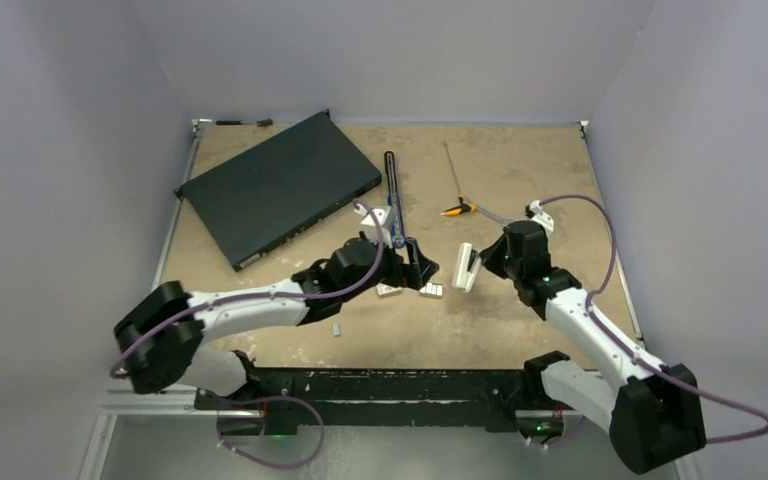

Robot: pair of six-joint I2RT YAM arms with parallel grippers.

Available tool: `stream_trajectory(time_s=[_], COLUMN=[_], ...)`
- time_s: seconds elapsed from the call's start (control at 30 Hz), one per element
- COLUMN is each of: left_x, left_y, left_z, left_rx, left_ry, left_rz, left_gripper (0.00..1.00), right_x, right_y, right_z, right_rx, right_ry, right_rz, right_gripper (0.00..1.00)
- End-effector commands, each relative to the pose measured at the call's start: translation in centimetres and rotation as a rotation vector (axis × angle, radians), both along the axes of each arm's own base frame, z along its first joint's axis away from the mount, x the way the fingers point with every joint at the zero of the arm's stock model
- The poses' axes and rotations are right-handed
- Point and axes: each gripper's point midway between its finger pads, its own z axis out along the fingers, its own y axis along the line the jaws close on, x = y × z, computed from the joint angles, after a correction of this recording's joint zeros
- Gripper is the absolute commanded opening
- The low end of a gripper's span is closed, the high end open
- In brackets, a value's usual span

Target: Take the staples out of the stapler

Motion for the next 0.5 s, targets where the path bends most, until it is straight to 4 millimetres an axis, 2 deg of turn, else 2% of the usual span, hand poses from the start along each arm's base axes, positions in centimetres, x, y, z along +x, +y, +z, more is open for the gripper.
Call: stream_trajectory(time_s=[0.0, 0.2, 0.3, 0.47], left_x=[1.4, 1.7, 1.5, 1.0], left_y=[-5.2, -7.3, -8.0, -9.3], left_z=[2.9, 2.7, 3.1, 2.5], left_rx=[-0.158, -0.255, -0.286, -0.290], left_ry=[-0.013, 0.003, 0.000, 0.002], left_rz=[-0.070, -0.100, -0.128, -0.186], left_gripper=[0.99, 0.99, 0.96, 0.88], right_x=[0.8, 0.3, 0.1, -0.3], right_y=[1.1, 2.7, 3.2, 4.3], right_z=[3.8, 6.3, 7.2, 8.1], right_rx=[0.050, 0.114, 0.135, 0.163], right_ry=[-0.151, -0.201, -0.219, -0.229], right_rz=[0.069, 0.150, 0.178, 0.247], right_gripper=[0.00, 0.00, 0.00, 0.00])
